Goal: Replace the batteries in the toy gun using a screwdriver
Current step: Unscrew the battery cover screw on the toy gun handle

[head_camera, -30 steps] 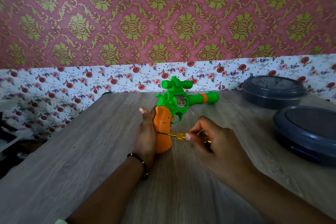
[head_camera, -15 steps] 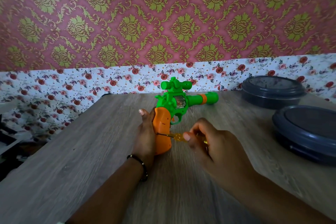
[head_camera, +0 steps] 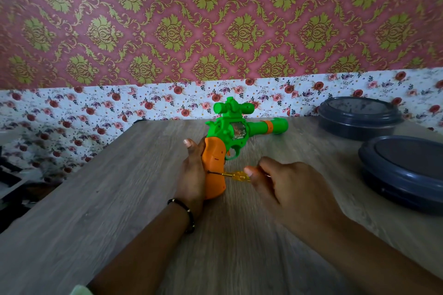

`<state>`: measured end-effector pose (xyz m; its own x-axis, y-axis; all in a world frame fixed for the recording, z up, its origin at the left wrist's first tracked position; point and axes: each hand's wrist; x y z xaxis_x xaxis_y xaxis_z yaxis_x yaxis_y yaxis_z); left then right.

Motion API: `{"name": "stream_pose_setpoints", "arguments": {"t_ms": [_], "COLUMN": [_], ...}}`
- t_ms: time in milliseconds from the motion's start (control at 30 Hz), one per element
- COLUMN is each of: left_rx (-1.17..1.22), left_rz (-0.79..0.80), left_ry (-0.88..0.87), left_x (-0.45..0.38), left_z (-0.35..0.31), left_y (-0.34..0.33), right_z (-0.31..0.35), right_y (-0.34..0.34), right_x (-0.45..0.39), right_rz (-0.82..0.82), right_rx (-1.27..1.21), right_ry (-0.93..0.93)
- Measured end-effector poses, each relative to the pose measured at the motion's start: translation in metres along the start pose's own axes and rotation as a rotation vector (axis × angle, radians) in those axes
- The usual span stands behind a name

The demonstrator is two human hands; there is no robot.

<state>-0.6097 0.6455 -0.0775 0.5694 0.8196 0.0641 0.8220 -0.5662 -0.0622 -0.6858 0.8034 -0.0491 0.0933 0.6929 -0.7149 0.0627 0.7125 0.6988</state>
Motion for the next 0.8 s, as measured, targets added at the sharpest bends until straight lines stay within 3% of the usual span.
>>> {"name": "stream_pose_setpoints", "arguments": {"t_ms": [133, 233, 333, 533, 700, 800], "left_rx": [0.008, 0.009, 0.027, 0.014, 0.039, 0.039], "left_rz": [-0.007, 0.0, 0.018, 0.023, 0.027, 0.035], "left_ry": [0.007, 0.004, -0.004, 0.006, -0.005, 0.001], "left_x": [-0.0017, -0.0012, -0.0021, -0.004, -0.0042, -0.0044], "left_z": [0.0008, -0.0009, 0.0002, -0.0006, 0.0018, 0.0013], "left_y": [0.0009, 0.0009, 0.0009, 0.0012, 0.0011, 0.0011], "right_z": [-0.0029, -0.003, 0.0003, 0.0011, 0.0021, 0.0055], "right_y": [-0.0008, 0.0004, -0.0007, -0.0009, -0.0024, -0.0048], "right_x": [0.0001, -0.0021, 0.0002, 0.0016, -0.0003, 0.0023], "right_rz": [0.034, -0.038, -0.017, -0.044, -0.044, -0.059], "right_rx": [-0.269, -0.461, -0.4, -0.089, -0.47, -0.475], "right_ry": [0.007, 0.044, 0.106, 0.027, 0.04, 0.023]}}
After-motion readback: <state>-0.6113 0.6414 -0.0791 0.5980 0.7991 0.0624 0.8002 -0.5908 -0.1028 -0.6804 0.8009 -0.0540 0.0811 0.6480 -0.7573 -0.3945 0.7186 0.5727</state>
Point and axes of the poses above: each hand's wrist, its own x-axis away from the middle knuckle, its own y-axis out of the back of the hand, z = x × y, and after that the axes turned 9 degrees about y, right-handed
